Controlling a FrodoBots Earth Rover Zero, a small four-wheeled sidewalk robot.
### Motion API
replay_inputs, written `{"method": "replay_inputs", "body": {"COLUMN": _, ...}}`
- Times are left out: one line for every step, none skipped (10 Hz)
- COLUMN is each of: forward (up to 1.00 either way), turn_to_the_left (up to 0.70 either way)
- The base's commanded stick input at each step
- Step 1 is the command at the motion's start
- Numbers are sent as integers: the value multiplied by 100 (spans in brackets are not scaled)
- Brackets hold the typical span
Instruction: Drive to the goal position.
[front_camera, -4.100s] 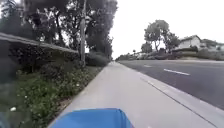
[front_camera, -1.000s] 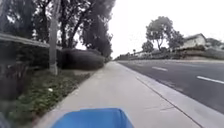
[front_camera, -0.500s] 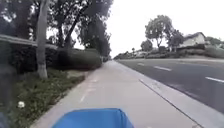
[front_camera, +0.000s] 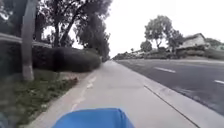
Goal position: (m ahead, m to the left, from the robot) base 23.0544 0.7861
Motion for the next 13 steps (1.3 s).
{"method": "replay_inputs", "body": {"forward": 100, "turn_to_the_left": 0}}
{"method": "replay_inputs", "body": {"forward": 100, "turn_to_the_left": 0}}
{"method": "replay_inputs", "body": {"forward": 100, "turn_to_the_left": 0}}
{"method": "replay_inputs", "body": {"forward": 100, "turn_to_the_left": 0}}
{"method": "replay_inputs", "body": {"forward": 100, "turn_to_the_left": 0}}
{"method": "replay_inputs", "body": {"forward": 100, "turn_to_the_left": 0}}
{"method": "replay_inputs", "body": {"forward": 100, "turn_to_the_left": 0}}
{"method": "replay_inputs", "body": {"forward": 100, "turn_to_the_left": 0}}
{"method": "replay_inputs", "body": {"forward": 100, "turn_to_the_left": 0}}
{"method": "replay_inputs", "body": {"forward": 100, "turn_to_the_left": 27}}
{"method": "replay_inputs", "body": {"forward": 100, "turn_to_the_left": 27}}
{"method": "replay_inputs", "body": {"forward": 100, "turn_to_the_left": 27}}
{"method": "replay_inputs", "body": {"forward": 100, "turn_to_the_left": 0}}
